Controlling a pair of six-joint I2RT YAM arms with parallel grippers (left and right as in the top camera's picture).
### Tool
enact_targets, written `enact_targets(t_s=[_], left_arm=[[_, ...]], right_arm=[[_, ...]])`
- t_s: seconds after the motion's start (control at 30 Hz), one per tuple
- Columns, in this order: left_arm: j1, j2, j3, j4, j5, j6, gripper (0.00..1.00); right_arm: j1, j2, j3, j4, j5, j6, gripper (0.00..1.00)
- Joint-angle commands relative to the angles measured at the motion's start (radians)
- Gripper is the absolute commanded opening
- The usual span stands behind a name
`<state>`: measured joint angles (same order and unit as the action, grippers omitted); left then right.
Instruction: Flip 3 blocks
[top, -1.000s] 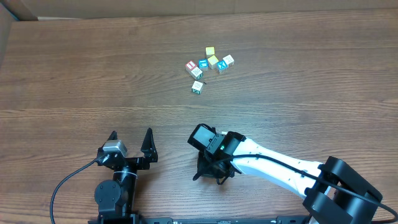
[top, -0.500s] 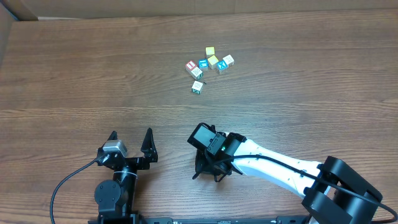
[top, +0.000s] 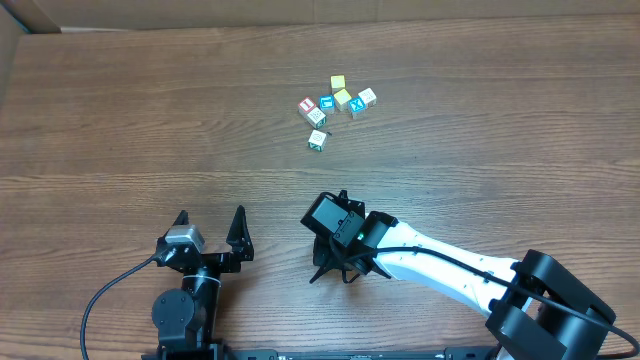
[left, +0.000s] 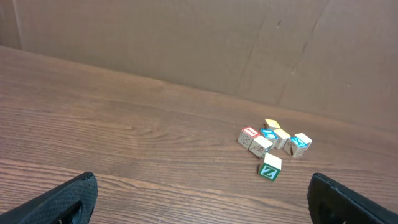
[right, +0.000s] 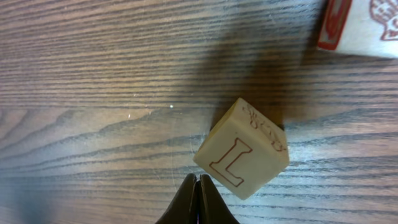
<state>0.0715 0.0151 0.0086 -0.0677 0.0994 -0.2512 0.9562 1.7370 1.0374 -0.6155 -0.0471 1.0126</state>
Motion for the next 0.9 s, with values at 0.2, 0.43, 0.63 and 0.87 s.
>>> enact_targets(t_s=[0.2,0.43,0.63,0.87], left_arm=[[-0.006,-0.009,-0.004,-0.003,-0.003,0.02,1.0],[-0.006,-0.009,-0.004,-0.003,-0.003,0.02,1.0],[-0.006,-0.01,-0.004,-0.003,-0.003,0.02,1.0],[-0.006,-0.009,-0.004,-0.003,-0.003,0.02,1.0]], right_arm=[[-0.044,-0.009,0.089,-0.122,-0.207,-0.156,0.04],[-0.12,-0.009,0.081,-0.229,-0.19,-0.157,0.04],[-0.145,-0.009,0.061,-0.196,-0.189,-0.156,0.04],[-0.145,-0.008,-0.002,-0.097,-0.163,-0.144,0.04]])
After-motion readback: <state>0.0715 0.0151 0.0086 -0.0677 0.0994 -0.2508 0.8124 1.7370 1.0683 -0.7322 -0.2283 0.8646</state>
